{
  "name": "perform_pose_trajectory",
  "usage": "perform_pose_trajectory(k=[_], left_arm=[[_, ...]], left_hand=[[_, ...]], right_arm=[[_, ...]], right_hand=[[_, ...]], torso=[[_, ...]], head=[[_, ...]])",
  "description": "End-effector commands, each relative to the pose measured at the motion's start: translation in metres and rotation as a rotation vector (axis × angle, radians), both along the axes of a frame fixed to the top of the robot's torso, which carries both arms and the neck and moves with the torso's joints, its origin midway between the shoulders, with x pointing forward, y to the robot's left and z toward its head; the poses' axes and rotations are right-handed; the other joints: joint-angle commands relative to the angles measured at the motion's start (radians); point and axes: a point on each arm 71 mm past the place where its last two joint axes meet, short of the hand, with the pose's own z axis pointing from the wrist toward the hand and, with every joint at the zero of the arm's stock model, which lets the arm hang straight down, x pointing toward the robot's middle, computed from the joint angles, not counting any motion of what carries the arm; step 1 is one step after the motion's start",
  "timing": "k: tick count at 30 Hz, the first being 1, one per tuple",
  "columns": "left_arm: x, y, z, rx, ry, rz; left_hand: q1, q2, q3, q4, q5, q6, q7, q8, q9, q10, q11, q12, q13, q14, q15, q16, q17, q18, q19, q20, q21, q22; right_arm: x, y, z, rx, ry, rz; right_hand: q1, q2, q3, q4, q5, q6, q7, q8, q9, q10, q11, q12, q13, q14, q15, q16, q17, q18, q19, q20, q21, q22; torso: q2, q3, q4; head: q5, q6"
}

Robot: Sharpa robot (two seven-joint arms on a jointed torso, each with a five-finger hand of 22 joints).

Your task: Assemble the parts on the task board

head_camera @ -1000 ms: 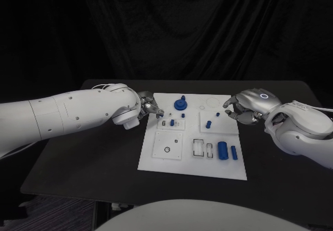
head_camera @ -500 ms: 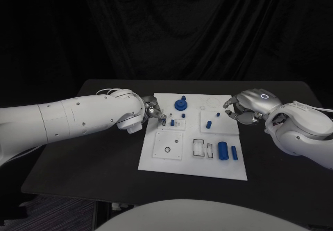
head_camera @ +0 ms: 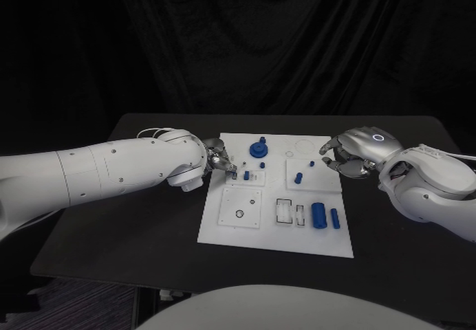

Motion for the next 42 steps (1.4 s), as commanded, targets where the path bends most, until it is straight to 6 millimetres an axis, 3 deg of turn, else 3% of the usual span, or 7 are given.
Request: perform_pose_trajectory(k=[1,42], left_arm=[[0.0,-0.002,0.0,-0.006,-0.015,-0.012],[-0.01,0.001,-0.018,0.001,0.046,-0.038]], left_hand=[[-0.002,0.01,0.023,-0.016,0.004,0.019,-0.024,0.002,0.0,0.058,-0.005,-0.003,0.223,0.104,-0.006,0.003,0.263,0.013,0.005,-0.008,-0.003,0.195],[-0.003,0.015,0.026,-0.014,0.008,0.017,-0.023,0.001,0.0,0.055,-0.005,-0.006,0.221,0.104,-0.005,0.003,0.263,0.013,0.004,-0.008,-0.004,0.195]], right_arm=[[0.0,-0.001,0.0,0.003,-0.005,-0.018],[0.0,-0.002,-0.001,0.0,-0.001,-0.022]], right_hand=[[0.001,0.012,0.005,-0.001,0.006,0.003,0.0,-0.003,-0.001,0.047,-0.009,-0.006,0.192,0.08,-0.008,0.0,0.152,0.002,0.056,-0.005,0.005,0.229],[0.0,0.012,0.007,-0.002,0.006,0.004,0.0,-0.003,-0.002,0.048,-0.01,-0.006,0.192,0.08,-0.009,0.001,0.154,0.001,0.057,-0.006,0.006,0.23]], torso=[[0.0,-0.0005,0.0001],[0.0,0.0007,-0.0001]], head=[[0.0,0.0],[-0.001,0.0]])
